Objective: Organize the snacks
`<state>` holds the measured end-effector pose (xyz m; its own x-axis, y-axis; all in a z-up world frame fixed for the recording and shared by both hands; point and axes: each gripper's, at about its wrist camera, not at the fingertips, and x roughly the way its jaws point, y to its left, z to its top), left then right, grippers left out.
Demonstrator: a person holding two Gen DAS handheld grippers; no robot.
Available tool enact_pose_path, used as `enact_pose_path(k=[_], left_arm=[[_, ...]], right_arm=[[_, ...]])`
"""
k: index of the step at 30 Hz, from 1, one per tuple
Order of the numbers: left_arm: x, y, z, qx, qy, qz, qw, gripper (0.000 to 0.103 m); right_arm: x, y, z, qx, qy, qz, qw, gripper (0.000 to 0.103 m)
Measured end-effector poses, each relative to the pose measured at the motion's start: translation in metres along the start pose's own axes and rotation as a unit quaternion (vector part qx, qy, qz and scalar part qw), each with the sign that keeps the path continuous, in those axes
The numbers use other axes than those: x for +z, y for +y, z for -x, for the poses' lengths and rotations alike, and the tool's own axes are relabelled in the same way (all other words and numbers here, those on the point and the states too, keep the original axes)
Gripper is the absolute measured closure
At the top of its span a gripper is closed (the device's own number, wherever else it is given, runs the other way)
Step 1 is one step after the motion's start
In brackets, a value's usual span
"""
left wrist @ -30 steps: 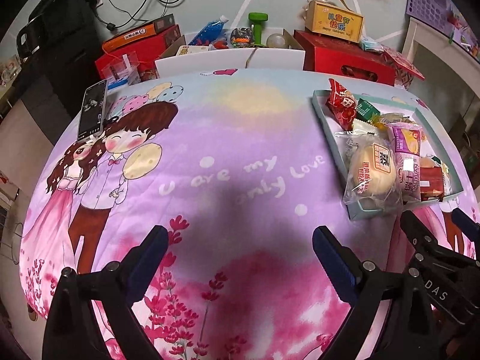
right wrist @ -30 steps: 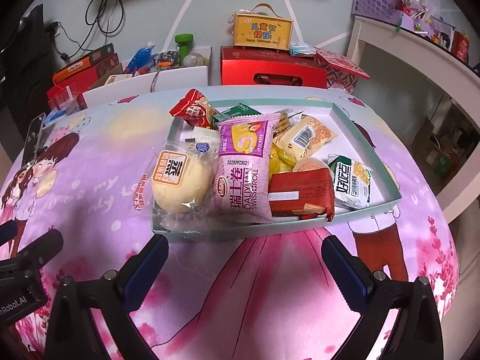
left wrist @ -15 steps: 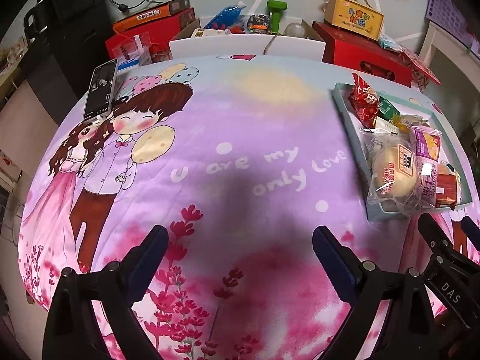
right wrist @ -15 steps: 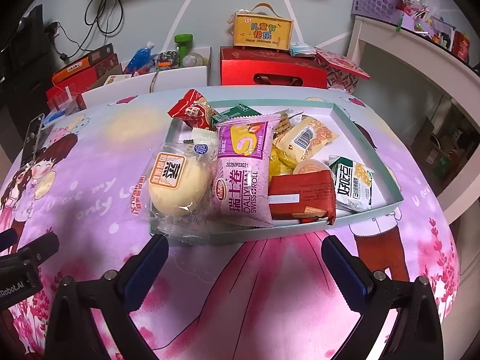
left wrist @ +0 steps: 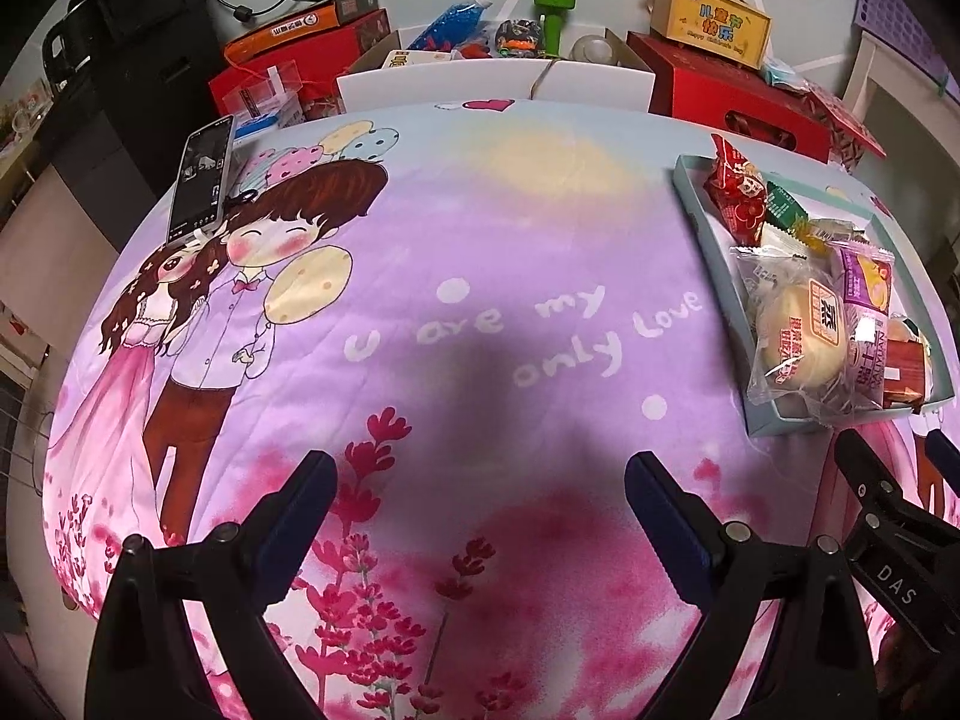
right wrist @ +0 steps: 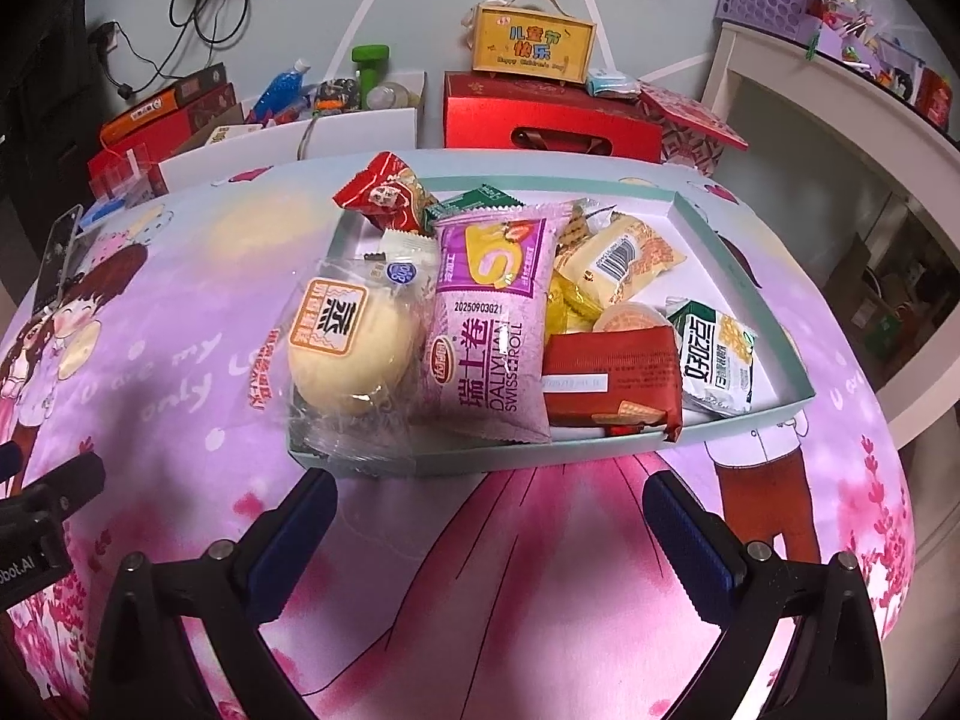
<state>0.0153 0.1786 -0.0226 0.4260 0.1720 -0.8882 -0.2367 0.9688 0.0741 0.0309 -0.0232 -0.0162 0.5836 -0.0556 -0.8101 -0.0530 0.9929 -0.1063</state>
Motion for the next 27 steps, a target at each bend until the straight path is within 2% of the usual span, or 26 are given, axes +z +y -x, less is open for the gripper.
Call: enact_pose_path(k=[9,27], left_arm=[[0.0001,0.0014,-0.0018,0.001,0.004,0.002,1.0000,0.006],[0.0003,0.0012,-0.0024,0.001,0.005,0.001,1.0000,0.006]], right_arm=[[-0.0018,0.0006,-0.0045,-0.002,0.013,0.002,1.000,0.000],[-0.0002,-0.0077,-0.0003,-0.009,0.005,-0.021,1.000,0.000]])
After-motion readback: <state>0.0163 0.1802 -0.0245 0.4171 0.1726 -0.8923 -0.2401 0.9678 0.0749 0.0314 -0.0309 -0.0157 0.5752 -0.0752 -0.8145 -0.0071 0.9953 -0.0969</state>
